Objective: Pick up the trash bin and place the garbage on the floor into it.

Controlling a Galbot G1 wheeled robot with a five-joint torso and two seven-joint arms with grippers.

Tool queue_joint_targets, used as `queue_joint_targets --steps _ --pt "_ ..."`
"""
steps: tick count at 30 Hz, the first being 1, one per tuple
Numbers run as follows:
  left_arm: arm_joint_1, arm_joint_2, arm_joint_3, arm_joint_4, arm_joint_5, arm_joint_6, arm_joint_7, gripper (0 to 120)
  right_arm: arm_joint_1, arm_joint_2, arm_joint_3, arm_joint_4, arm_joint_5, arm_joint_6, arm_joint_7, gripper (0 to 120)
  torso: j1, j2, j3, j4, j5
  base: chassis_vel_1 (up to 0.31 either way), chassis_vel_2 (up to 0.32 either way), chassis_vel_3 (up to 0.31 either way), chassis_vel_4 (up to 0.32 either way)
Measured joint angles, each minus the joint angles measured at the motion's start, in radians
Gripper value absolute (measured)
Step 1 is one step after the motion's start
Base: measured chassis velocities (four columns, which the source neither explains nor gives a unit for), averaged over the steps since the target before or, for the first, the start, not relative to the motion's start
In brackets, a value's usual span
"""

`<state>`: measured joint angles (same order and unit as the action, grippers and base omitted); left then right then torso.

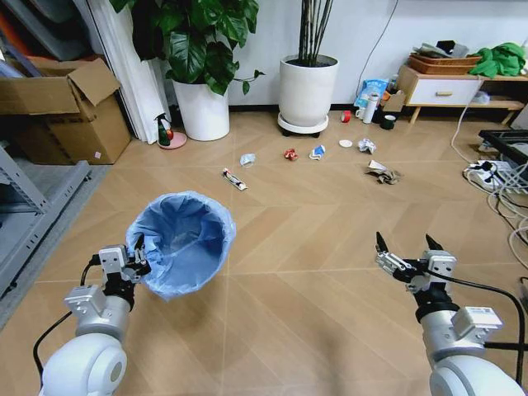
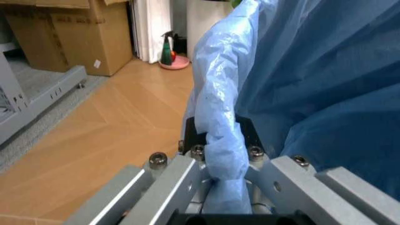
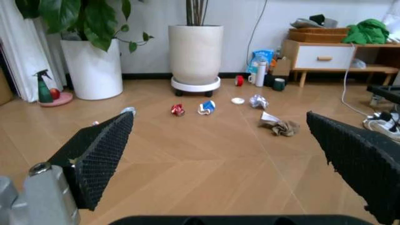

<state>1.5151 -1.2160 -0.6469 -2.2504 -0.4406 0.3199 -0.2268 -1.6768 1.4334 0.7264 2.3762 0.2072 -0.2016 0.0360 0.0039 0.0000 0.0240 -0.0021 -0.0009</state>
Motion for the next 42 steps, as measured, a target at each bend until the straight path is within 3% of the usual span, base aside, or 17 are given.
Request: queue_joint_targets --steps 42 --pt "0.016 -0.005 0.000 -0.021 0.011 -0.004 0.015 0 -0.009 0.006 -0.005 0.000 -0.018 0.008 -0.006 100 0.000 0.000 0.000 -0.0002 -0.0001 -0.071 0.234 0.077 -0.235"
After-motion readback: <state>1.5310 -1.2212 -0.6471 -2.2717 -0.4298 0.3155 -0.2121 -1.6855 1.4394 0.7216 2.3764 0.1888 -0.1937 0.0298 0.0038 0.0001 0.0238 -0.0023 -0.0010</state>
